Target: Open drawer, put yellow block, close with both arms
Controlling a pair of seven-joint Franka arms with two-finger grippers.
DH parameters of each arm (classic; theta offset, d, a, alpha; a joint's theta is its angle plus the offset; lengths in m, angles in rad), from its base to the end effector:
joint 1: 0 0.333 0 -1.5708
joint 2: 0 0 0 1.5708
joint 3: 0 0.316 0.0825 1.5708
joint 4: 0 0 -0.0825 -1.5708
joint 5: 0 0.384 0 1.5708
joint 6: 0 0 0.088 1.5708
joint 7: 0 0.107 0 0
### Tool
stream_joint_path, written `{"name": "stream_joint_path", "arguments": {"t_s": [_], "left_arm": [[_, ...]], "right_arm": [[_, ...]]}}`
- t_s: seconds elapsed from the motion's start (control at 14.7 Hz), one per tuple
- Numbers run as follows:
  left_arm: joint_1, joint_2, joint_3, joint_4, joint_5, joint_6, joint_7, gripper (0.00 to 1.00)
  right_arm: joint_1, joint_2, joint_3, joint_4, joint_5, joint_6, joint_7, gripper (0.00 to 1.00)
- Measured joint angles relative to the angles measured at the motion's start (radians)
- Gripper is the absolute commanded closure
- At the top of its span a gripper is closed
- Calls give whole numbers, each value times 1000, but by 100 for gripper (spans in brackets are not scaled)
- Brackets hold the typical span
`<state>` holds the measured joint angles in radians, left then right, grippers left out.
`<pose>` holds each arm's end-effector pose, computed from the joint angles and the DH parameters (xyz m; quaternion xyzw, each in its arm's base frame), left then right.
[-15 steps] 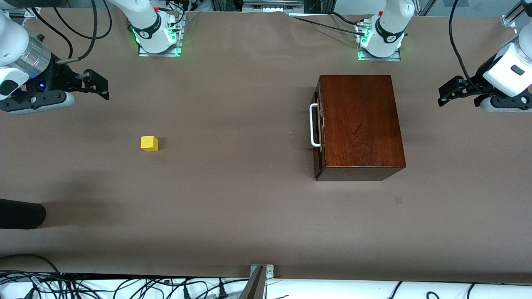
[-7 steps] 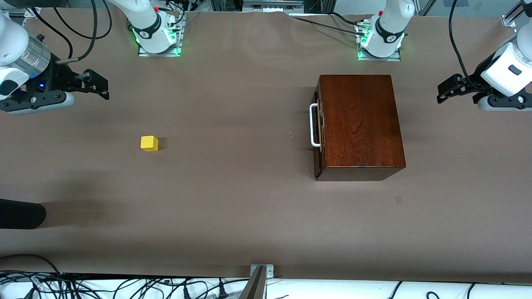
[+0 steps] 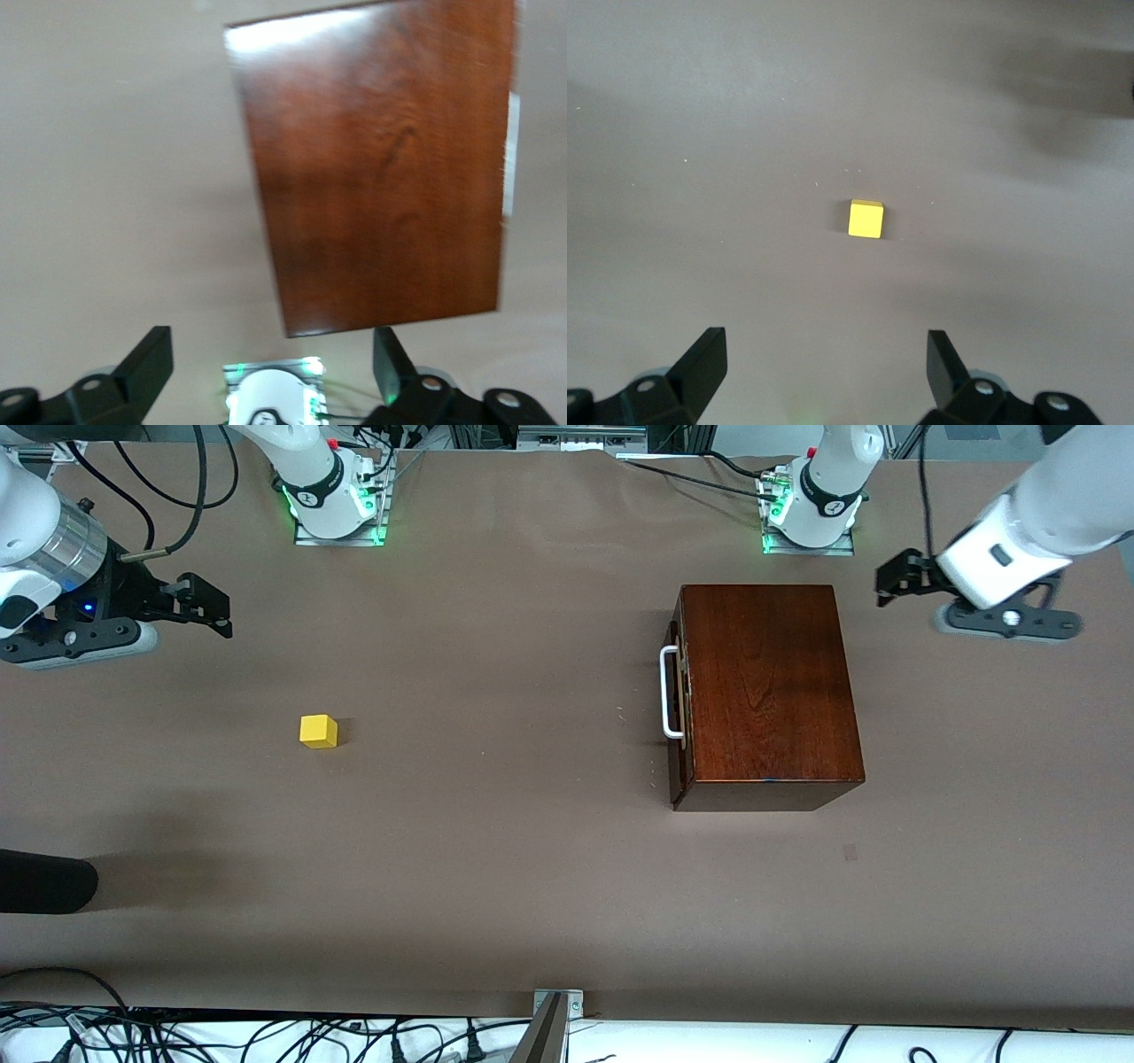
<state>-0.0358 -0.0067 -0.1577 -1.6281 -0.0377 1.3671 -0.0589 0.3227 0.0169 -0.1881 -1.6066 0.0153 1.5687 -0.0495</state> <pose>0.5156 -0.1060 0.5869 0.9894 -0.0681 -0.1281 0.0022 0.5522 0.0773 0.5982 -0.9954 -0.0917 0.0275 0.0049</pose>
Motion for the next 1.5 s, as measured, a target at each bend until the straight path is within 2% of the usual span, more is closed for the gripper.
{"name": "stream_joint_path", "arguments": {"t_s": [0.2, 0.48, 0.68, 0.82, 1.23, 1.5], "left_arm": [[-2, 68, -64, 0, -54, 54, -53, 0], [-35, 205, -181, 50, -57, 139, -293, 0], [-143, 319, -191, 131, -53, 200, -454, 0], [-198, 366, -192, 140, -29, 244, -500, 0], [-306, 474, -194, 131, 90, 326, -696, 0], [-362, 496, -195, 62, 205, 395, -795, 0]], "right_arm": [[0, 0, 0, 0, 0, 0, 0, 0], [-1, 0, 0, 0, 0, 0, 0, 0], [-1, 0, 0, 0, 0, 0, 0, 0], [-2, 0, 0, 0, 0, 0, 0, 0], [-2, 0, 0, 0, 0, 0, 0, 0], [-2, 0, 0, 0, 0, 0, 0, 0]]}}
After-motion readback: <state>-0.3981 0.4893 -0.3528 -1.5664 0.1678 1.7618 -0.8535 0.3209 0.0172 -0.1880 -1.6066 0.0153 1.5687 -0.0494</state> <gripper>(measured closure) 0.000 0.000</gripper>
